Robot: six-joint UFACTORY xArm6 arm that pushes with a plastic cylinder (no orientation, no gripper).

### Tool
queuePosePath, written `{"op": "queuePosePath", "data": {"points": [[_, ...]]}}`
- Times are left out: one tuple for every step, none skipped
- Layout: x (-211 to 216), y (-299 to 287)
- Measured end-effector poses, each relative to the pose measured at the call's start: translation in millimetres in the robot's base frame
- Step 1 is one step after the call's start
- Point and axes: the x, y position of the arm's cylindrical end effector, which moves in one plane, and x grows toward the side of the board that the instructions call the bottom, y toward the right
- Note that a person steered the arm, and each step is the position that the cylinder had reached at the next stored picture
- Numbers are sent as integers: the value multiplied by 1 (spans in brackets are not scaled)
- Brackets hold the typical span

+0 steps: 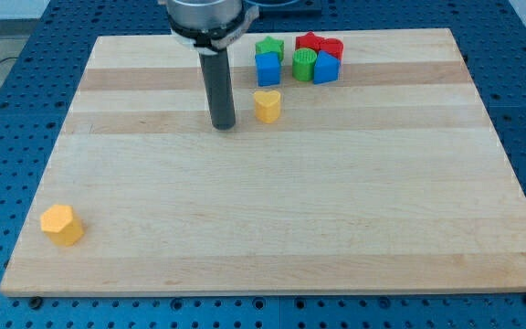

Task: Push the yellow heart into the yellow hexagon

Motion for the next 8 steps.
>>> {"op": "queuePosePath", "data": {"points": [[-51, -1], [-68, 32], [-51, 94], [-11, 122], [7, 105], [-3, 123], [-22, 129], [-25, 81]]}}
